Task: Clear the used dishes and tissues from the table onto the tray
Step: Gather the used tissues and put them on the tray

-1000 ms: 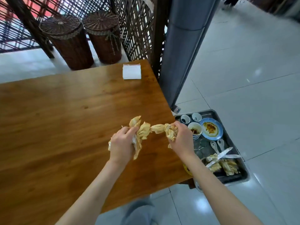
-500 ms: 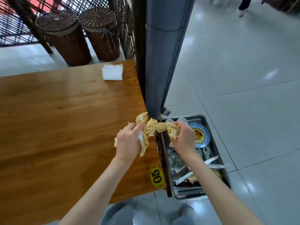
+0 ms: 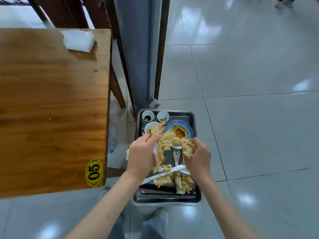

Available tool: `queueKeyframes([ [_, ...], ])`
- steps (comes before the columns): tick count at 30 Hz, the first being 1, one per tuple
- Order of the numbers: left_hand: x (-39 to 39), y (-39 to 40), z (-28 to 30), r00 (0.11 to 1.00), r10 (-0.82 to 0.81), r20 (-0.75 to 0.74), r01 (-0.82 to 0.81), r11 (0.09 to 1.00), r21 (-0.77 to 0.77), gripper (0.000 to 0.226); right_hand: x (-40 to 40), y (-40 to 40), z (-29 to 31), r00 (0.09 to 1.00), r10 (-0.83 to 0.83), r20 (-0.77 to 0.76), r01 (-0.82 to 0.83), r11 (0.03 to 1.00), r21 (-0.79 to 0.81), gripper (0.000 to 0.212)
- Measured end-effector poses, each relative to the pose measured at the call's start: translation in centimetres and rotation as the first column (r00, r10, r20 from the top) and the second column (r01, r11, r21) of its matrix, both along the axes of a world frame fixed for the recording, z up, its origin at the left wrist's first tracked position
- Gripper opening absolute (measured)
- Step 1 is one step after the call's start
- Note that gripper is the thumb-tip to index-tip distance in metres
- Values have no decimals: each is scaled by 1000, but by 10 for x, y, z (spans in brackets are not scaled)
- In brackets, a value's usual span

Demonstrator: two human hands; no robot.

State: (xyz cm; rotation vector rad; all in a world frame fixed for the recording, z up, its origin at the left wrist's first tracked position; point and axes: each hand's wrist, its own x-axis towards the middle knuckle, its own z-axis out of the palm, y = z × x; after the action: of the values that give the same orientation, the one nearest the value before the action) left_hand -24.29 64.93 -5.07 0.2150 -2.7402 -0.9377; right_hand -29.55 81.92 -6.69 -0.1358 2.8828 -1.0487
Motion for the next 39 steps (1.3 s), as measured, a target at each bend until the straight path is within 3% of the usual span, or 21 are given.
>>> queueKeyframes([
  [7,15,41,-93,980,64,187,-67,998,8,42,2,39,-91,994,5,107,-12,998,60,18],
  [14,35,69,-172,979,43,200,-44,999,-3,51,14,60,-171,985,-47,165,33,996,83,32],
  [17,43,72,-197,966,14,258,-13,1000,-5,54,20,67,-194,979,-90,184,76,994,80,22],
  [26,49,76,-229,904,-121,410,157,986,-55,62,30,68,-219,963,-142,231,104,980,168,12],
  [34,52,73,-253,806,-158,571,288,947,-145,68,38,67,-230,955,-90,283,41,984,173,29],
  [39,59,69,-255,795,-155,586,357,901,-247,74,45,62,-241,946,-77,316,-14,960,278,47],
])
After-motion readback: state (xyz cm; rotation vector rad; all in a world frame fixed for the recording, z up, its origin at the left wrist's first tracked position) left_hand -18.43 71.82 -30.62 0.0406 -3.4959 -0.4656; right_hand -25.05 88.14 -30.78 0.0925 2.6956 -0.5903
